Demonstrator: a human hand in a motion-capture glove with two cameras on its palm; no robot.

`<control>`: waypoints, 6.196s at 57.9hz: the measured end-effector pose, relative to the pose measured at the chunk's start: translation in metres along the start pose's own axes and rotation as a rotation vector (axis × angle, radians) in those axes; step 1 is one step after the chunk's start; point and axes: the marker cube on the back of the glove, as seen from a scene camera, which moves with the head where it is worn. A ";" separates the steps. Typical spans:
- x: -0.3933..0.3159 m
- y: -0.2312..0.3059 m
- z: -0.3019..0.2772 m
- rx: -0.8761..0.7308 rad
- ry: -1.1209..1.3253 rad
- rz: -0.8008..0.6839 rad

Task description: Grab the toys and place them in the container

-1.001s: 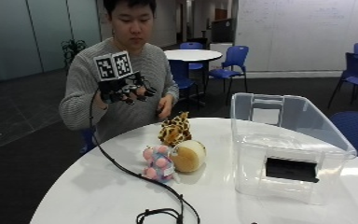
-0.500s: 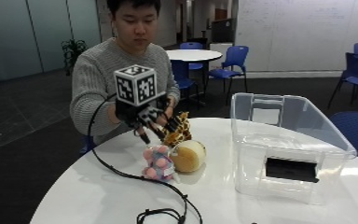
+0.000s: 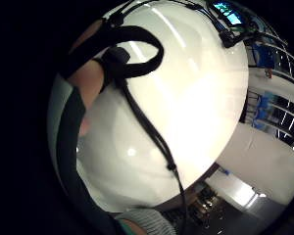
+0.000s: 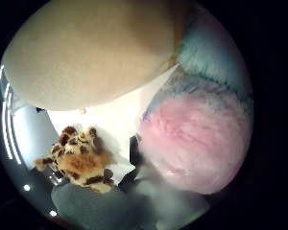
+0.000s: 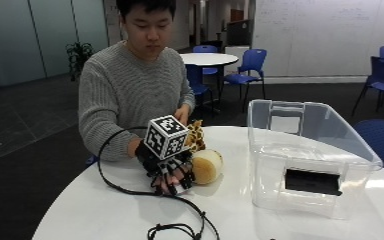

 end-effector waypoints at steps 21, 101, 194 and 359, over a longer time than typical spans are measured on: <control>-0.009 -0.007 -0.002 0.317 0.035 0.069; -0.256 -0.159 -0.277 0.393 -0.123 -0.319; -0.099 -0.051 -0.027 0.122 -0.055 -0.260; -0.146 0.128 -0.141 0.327 -0.157 -0.644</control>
